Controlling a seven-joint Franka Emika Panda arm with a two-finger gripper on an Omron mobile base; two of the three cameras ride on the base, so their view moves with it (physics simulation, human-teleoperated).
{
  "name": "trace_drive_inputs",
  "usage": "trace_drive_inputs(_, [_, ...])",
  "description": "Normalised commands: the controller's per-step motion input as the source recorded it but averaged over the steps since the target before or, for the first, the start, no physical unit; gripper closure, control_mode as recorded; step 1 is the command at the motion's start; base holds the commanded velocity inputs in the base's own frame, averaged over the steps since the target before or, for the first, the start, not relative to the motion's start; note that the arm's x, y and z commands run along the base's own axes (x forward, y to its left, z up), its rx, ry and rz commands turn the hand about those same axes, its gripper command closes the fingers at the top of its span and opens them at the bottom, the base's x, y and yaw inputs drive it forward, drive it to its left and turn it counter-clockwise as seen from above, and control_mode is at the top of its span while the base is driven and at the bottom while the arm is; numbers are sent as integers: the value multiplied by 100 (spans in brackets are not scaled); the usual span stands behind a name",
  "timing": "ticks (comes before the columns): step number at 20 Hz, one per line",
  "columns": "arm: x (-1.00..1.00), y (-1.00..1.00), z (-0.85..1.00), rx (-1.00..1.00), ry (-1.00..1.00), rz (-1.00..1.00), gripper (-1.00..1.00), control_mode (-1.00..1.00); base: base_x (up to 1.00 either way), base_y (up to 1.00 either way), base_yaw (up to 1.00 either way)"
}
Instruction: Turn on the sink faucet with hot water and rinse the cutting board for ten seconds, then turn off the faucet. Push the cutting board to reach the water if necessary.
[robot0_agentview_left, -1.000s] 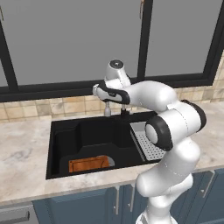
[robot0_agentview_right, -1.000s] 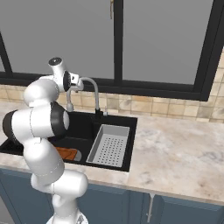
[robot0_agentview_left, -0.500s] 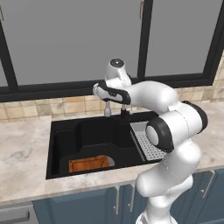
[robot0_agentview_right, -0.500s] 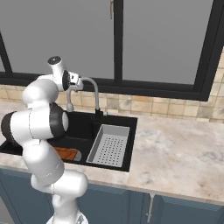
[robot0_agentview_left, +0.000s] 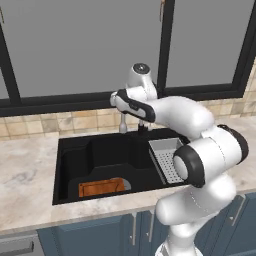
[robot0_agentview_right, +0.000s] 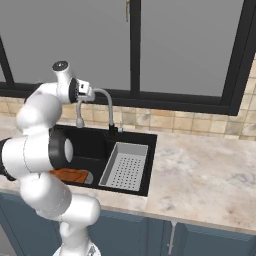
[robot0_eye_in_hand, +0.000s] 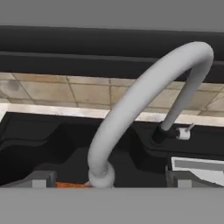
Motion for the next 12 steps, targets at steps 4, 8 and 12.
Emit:
trace_drive_inputs(4, [-65,-44,10,7,-7,0,-100,-100,0,0,0])
trace_drive_inputs(8, [-71,-55,5,7,-9,0,-100,-100,0,0,0])
trace_drive_inputs(12, [-63,-51,18,7,-6,0,-100,-100,0,0,0])
